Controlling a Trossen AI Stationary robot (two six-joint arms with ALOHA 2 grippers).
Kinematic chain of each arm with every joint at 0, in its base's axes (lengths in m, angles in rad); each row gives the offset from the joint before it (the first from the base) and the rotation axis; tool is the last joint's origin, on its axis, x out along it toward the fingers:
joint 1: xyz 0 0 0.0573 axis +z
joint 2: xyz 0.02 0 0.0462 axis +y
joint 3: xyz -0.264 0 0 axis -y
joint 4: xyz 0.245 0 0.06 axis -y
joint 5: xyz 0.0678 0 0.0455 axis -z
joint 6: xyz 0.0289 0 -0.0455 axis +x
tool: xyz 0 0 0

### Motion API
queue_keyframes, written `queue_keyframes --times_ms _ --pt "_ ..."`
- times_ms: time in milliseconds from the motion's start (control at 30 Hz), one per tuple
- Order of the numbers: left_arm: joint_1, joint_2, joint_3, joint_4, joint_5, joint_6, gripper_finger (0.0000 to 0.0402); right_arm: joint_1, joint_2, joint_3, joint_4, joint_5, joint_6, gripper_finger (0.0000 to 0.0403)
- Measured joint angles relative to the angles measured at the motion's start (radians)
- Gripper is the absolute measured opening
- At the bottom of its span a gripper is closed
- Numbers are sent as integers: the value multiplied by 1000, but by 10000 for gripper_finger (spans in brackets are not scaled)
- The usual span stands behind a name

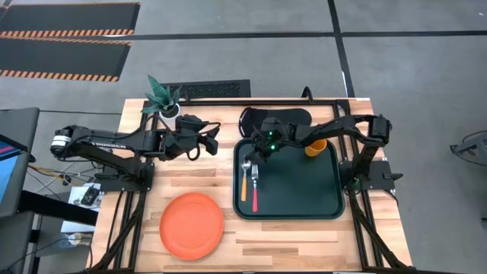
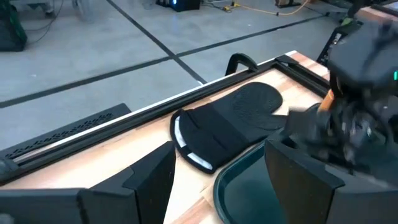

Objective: Pick and place plate/cup/fork/spoon on tray
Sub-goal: Put the yellow spoon to the left of the pink fork on the green serving tray

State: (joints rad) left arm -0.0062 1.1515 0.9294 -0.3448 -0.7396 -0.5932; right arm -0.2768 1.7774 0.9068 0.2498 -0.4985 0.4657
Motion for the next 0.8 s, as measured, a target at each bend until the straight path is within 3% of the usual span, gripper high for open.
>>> queue_keyframes --times_ms 233,800 --pt "0 0 0 -18 -3 -16 232 9 92 2 82 -64 70 2" --pt "0 0 0 -24 -9 -17 232 -15 95 11 17 -24 14 22"
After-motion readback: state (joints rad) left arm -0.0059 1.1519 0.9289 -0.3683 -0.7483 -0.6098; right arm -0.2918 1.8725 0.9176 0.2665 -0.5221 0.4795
